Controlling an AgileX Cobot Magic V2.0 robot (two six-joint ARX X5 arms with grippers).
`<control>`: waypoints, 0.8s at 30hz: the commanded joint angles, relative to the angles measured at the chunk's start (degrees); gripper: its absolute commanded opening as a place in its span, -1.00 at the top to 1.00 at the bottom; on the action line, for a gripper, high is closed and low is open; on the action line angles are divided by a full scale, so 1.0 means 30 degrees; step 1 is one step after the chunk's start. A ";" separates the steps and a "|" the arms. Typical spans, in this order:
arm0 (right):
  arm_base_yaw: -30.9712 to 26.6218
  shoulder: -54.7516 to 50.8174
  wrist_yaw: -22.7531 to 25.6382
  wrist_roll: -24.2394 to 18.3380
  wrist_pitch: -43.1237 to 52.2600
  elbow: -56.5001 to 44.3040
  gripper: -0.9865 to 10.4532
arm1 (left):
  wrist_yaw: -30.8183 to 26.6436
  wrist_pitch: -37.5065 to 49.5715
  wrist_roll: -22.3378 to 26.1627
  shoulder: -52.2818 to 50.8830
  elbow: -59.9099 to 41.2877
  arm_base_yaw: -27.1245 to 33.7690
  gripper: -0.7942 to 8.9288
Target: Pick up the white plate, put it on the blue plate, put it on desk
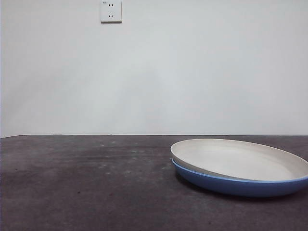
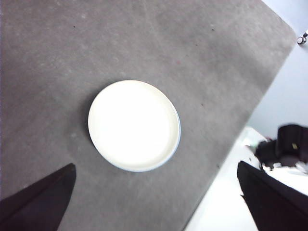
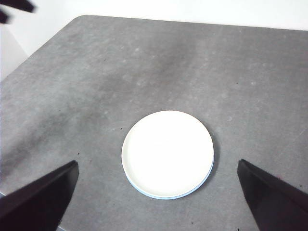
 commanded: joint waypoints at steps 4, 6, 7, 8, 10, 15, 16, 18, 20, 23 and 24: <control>0.0073 0.0801 -0.0138 0.0284 -0.0393 0.0415 -0.21 | 0.0007 -0.0721 0.1581 -0.4743 -0.4058 0.0109 -0.32; 0.0073 0.0903 -0.0080 0.0189 -0.0976 0.0408 -0.21 | 0.0007 -0.0481 0.1865 -0.6419 -0.5901 0.0197 -0.32; 0.0073 0.0947 -0.0066 0.0117 -0.1246 0.0408 -0.21 | 0.0007 -0.0124 0.1858 -0.7351 -0.6965 0.0204 -0.32; 0.0073 0.0954 -0.0015 0.0109 -0.1464 0.0408 -0.21 | 0.0007 0.0313 0.1858 -0.8291 -0.8051 0.0204 -0.32; 0.0073 0.1064 0.0051 0.0109 -0.1559 0.0393 -0.21 | 0.0007 0.1275 0.1800 -1.0025 -1.0069 0.0204 -0.32; 0.0073 0.1188 -0.0233 0.0372 -0.1559 0.0058 -0.21 | 0.0015 0.3104 0.1115 -1.3784 -1.4287 0.0204 -0.32; 0.0073 0.1188 -0.0444 0.0415 -0.1581 -0.0160 -0.21 | 0.0015 0.3410 0.0954 -1.4513 -1.5067 0.0197 -0.32; 0.0073 0.1188 -0.0816 0.0546 -0.1574 -0.0729 -0.21 | 0.0015 0.3767 0.0780 -1.5846 -1.6378 0.0204 -0.32; 0.0073 0.1188 -0.1246 0.0721 -0.1523 -0.1530 -0.21 | 0.0015 0.4335 0.0248 -1.7201 -1.7668 0.0204 -0.32; 0.0073 0.1188 -0.1749 0.0984 -0.0867 -0.3089 -0.21 | 0.0015 0.5158 -0.0525 -1.8870 -1.9110 0.0204 -0.32; 0.0073 0.1188 -0.1923 0.1217 -0.0466 -0.3723 -0.21 | 0.0015 0.5391 -0.0860 -1.9351 -1.9496 0.0197 -0.32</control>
